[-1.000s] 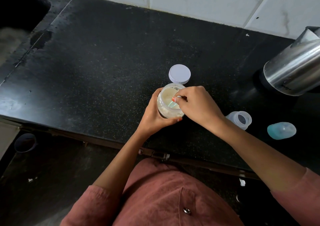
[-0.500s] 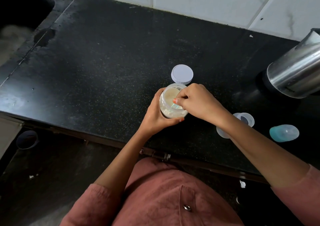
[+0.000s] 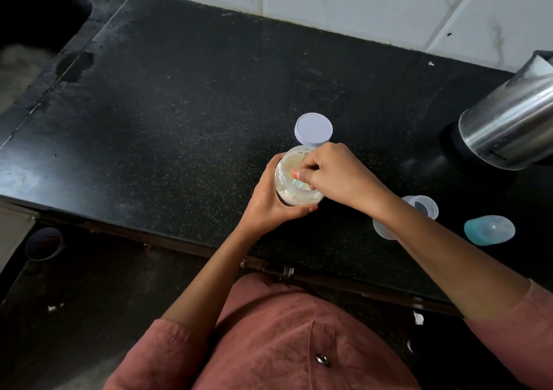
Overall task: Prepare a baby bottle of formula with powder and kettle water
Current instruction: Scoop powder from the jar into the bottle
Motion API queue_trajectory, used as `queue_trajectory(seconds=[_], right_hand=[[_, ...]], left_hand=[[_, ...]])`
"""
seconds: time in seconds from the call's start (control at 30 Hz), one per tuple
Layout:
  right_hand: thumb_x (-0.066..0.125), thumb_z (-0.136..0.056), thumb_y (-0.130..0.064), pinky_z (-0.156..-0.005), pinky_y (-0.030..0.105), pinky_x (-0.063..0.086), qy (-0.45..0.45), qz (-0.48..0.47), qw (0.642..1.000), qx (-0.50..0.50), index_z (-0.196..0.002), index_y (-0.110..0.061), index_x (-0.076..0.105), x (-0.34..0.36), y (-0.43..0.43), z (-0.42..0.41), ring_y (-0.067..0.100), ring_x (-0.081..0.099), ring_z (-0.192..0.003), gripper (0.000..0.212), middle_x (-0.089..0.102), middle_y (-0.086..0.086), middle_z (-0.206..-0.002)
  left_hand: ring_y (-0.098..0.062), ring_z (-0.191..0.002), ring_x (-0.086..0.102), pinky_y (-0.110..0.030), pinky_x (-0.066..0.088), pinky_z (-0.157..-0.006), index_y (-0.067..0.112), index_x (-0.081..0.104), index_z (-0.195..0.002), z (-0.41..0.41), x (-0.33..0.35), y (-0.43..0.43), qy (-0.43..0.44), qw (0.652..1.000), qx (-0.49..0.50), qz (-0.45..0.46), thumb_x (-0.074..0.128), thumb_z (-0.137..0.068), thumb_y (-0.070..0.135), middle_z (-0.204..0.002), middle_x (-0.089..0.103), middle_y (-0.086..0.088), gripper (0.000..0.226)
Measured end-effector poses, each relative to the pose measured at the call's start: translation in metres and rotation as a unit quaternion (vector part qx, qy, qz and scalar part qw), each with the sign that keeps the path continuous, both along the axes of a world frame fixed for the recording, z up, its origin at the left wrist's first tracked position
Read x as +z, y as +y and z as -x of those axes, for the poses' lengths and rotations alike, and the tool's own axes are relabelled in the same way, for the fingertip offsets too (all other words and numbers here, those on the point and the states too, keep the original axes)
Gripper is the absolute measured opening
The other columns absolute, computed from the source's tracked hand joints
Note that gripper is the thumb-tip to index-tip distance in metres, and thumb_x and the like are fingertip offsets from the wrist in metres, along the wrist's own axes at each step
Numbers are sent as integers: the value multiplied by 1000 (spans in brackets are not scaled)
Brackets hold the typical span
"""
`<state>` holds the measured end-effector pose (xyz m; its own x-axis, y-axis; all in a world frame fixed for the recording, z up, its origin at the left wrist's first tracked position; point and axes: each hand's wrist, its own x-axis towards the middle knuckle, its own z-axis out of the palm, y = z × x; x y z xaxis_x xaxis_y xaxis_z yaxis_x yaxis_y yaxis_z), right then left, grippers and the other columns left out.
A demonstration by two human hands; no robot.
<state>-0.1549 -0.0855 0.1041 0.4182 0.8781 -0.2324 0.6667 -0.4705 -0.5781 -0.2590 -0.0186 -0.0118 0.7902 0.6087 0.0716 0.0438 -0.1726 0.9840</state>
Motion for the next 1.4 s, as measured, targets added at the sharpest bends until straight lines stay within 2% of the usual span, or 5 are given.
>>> queue_trajectory(seconds=[0.2,0.63,0.83,1.0,1.4], right_hand=[[59,-87,-19,-53,6,37,-10,-13,1000,-20,-82,-3,71,-2,-3,-8,5,54,-59,20,58,-5,-60],[58,-87,-16,-54,20,38,-23,-35,999,-1,-78,-1,69,-2,-3,6,12,53,-57,21,60,4,-60],[59,-87,-14,-52,6,36,9,-47,999,-22,-64,-7,63,0,-6,0,4,49,-52,24,54,-7,-54],[58,-88,-15,-65,24,45,-23,-81,996,-33,-84,1,71,0,-9,-6,17,63,-71,21,69,11,-76],[58,-88,-17,-60,4,40,-45,-80,995,-36,-84,-5,72,-6,-12,2,3,55,-60,19,55,-11,-60]], left_hand=[[4,-112,50,-8,40,-88,55,32,-119,0,0,0,9,1000,2,-6,80,-56,39,-119,50,24,80],[8,-109,52,-5,40,-83,54,34,-119,0,-2,2,4,1000,0,-10,85,-61,19,-114,50,39,84],[7,-109,51,-6,40,-84,56,34,-118,0,2,0,3,1000,-2,-2,80,-58,34,-114,50,38,79],[6,-111,51,-8,41,-87,52,34,-119,0,1,0,2,1000,-2,2,80,-56,35,-117,51,28,79],[11,-110,50,-4,39,-84,49,35,-119,0,-2,1,1,1000,-3,-6,83,-61,17,-115,50,37,82]])
